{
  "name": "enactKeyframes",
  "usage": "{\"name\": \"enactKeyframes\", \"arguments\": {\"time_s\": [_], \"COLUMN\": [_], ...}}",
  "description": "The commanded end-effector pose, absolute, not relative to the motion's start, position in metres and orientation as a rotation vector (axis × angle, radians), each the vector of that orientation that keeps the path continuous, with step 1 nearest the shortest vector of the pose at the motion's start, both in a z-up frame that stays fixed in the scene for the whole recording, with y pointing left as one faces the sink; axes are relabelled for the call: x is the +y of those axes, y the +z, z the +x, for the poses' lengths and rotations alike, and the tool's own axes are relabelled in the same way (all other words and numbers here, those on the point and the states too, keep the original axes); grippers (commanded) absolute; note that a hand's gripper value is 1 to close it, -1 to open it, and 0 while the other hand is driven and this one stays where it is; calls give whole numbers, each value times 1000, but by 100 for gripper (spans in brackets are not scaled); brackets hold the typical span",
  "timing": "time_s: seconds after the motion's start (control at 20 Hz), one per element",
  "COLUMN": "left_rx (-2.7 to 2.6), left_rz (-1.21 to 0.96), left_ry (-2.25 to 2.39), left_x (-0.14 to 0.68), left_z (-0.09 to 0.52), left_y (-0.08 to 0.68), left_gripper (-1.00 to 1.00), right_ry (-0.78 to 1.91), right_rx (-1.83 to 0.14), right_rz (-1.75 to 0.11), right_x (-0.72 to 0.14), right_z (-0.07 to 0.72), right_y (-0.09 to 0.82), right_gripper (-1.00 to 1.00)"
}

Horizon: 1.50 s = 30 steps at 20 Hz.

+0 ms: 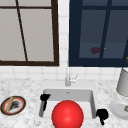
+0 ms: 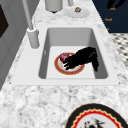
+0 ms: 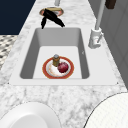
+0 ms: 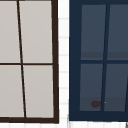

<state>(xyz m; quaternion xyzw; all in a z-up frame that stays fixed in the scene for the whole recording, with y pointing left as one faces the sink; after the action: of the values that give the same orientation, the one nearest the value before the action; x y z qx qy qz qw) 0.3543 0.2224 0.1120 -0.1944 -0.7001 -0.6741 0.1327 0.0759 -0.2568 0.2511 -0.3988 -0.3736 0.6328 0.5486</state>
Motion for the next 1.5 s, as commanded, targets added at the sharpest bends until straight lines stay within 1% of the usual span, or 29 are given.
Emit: {"name": "enactKeyframes", "arguments": {"time_s": [0.0, 0.05, 0.1, 0.6, 1.45], "left_rx": [-2043, -2032, -2016, -1968, -1899], "left_rz": [-575, -563, -561, -584, -621], "left_ry": [-1936, -1956, -1969, -1945, -1910], "left_x": [226, 226, 215, 145, 43], "left_z": [356, 346, 365, 368, 382], "left_y": [119, 112, 112, 99, 16], "left_gripper": [-100, -100, -100, -100, -100], "right_ry": [1499, 1499, 1499, 1499, 1499], "right_rx": [-885, -885, -885, -885, -885], "right_rz": [-945, -945, -945, -945, -945], "right_x": [-257, -257, -257, -257, -257], "right_z": [76, 76, 76, 76, 76], "right_y": [251, 251, 251, 251, 251], "right_gripper": [0, 0, 0, 0, 0]}}
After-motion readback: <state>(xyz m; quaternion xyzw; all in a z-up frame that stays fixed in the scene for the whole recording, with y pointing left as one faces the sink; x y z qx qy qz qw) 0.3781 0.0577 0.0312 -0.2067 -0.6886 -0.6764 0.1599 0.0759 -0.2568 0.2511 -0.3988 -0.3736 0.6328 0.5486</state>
